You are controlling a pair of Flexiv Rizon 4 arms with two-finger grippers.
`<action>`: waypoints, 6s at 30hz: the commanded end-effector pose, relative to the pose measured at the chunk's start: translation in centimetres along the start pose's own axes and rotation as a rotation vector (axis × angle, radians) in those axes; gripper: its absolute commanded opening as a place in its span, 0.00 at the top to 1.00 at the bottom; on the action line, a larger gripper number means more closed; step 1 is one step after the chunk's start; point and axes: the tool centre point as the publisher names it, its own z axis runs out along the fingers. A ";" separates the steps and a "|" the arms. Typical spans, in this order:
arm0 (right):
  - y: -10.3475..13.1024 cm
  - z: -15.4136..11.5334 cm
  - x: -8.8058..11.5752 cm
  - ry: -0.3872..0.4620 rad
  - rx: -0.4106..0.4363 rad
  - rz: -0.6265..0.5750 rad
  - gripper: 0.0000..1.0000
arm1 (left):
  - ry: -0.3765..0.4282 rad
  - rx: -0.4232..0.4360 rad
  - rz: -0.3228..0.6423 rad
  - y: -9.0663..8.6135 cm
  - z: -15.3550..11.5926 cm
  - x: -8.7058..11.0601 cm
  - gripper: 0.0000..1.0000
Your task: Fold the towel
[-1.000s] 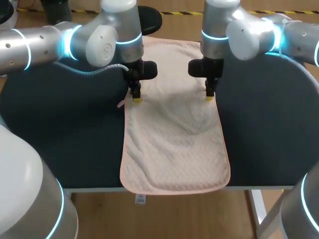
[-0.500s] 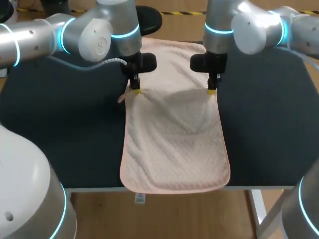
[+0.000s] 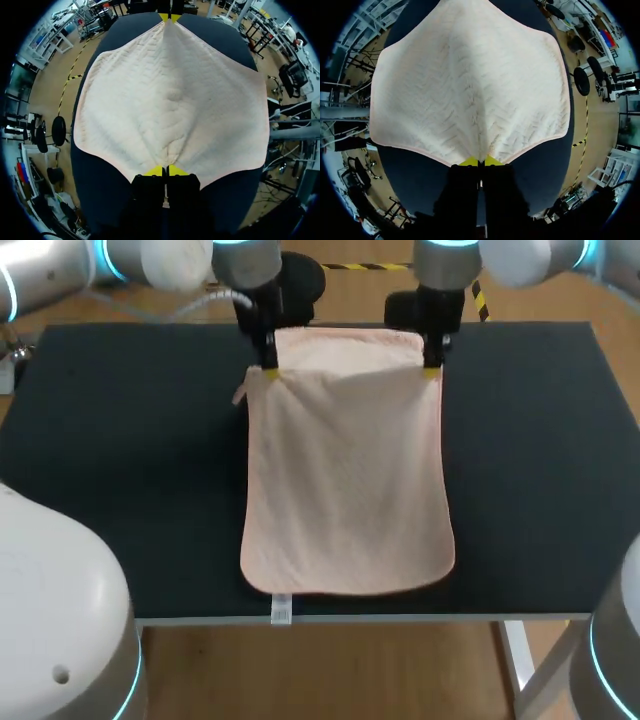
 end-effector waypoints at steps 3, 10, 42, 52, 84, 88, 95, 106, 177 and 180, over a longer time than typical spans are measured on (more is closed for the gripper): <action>-0.8 -8.1 0.5 -0.096 0.005 -0.014 1.00 | -0.080 -0.034 0.008 -0.9 -8.2 -0.2 1.00; 0.0 -15.1 -0.7 -0.181 0.005 -0.057 1.00 | -0.192 -0.015 -0.033 -1.9 -14.3 -1.3 1.00; 2.6 -23.7 -8.3 -0.427 0.076 -0.146 1.00 | -0.516 -0.021 -0.066 -1.7 -22.1 -8.8 1.00; 1.0 -15.8 -0.1 -0.231 0.059 -0.186 1.00 | -0.341 -0.027 -0.014 -0.4 -14.9 -1.6 1.00; -0.1 -8.3 8.1 0.031 0.043 -0.126 1.00 | -0.052 -0.022 -0.080 2.0 -7.8 9.4 1.00; -0.9 -5.4 7.4 0.087 0.013 -0.038 1.00 | 0.018 -0.005 -0.118 2.6 -4.9 8.4 1.00; -0.6 0.2 4.4 0.169 0.042 0.059 1.00 | 0.139 -0.050 -0.154 2.1 0.8 5.0 1.00; -0.4 6.7 0.5 0.244 0.098 0.201 1.00 | 0.199 -0.086 -0.157 2.4 6.4 -0.1 1.00; -2.9 1.4 1.2 0.186 -0.134 0.333 0.00 | 0.245 0.656 0.020 7.4 -1.0 1.5 0.00; -2.5 1.0 1.5 0.177 -0.090 0.291 0.00 | 0.276 0.627 0.042 7.6 -0.9 1.2 0.00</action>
